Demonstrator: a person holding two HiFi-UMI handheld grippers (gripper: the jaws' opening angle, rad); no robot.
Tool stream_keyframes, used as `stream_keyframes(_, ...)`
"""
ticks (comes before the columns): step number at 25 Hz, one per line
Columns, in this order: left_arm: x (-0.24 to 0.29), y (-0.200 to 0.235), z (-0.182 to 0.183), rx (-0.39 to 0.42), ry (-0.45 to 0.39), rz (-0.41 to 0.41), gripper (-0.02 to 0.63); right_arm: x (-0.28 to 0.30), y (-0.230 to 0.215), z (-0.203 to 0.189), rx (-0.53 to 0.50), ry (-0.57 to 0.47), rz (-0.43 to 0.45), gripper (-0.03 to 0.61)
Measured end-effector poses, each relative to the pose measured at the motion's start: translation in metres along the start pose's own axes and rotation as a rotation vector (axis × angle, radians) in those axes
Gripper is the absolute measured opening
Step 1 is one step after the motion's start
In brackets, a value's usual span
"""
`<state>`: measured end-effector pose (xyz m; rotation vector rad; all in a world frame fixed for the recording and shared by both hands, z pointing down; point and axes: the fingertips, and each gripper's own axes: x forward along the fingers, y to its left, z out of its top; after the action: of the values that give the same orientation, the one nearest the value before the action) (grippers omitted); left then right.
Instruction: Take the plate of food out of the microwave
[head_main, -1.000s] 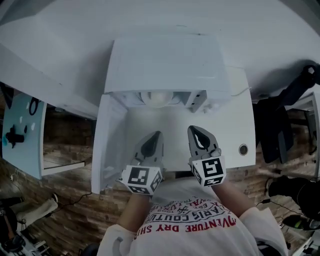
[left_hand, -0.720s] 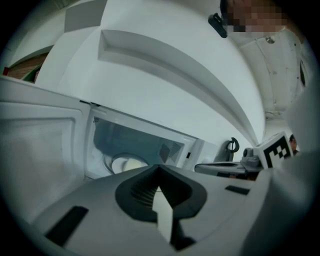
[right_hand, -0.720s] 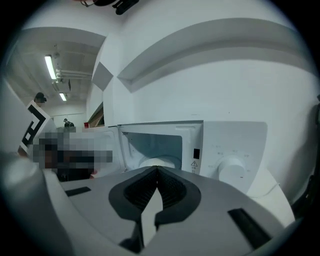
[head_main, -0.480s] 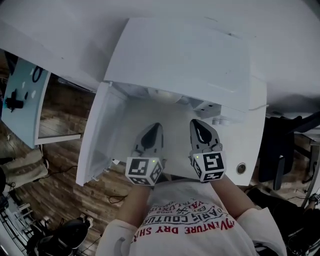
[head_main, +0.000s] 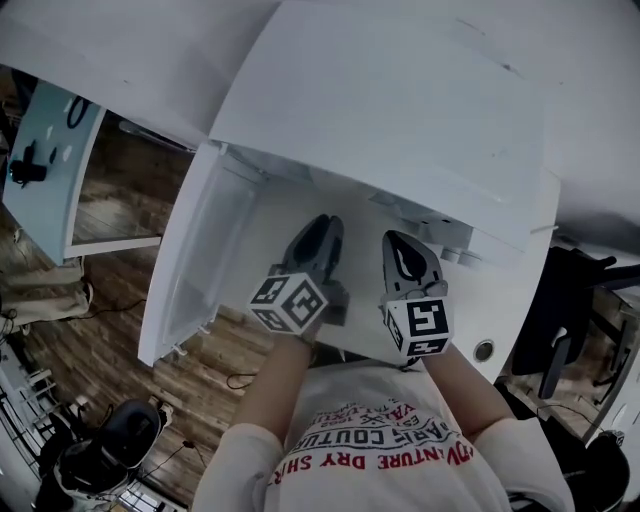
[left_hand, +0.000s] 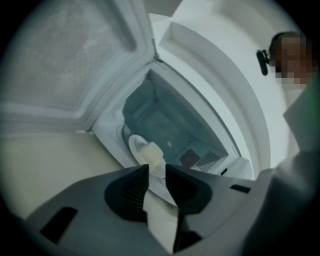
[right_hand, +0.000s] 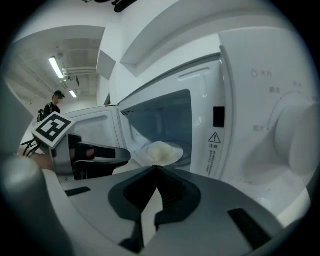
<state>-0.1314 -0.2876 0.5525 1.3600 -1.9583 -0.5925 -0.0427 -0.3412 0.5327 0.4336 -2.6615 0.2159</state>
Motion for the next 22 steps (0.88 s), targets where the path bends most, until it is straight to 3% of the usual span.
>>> stream_keyframes(4, 0.016, 0.020, -0.002, -0.228, -0.018, 0.009, 0.097, 0.006, -0.001, -0.009, -0.003, 0.026, 0.005, 0.012)
stream_keyframes(7, 0.029, 0.027, 0.003, -0.341, -0.033, -0.006, 0.097, 0.007, -0.002, -0.014, -0.004, 0.042, 0.006, 0.012)
stream_keyframes(18, 0.053, 0.038, 0.000, -0.515, -0.020, 0.012, 0.095, 0.015, -0.006, -0.024, -0.019, 0.081, -0.003, 0.012)
stream_keyframes(22, 0.057, 0.037, 0.000, -0.530, 0.006, 0.017, 0.076, 0.017, -0.007, -0.029, -0.035, 0.097, -0.012, 0.012)
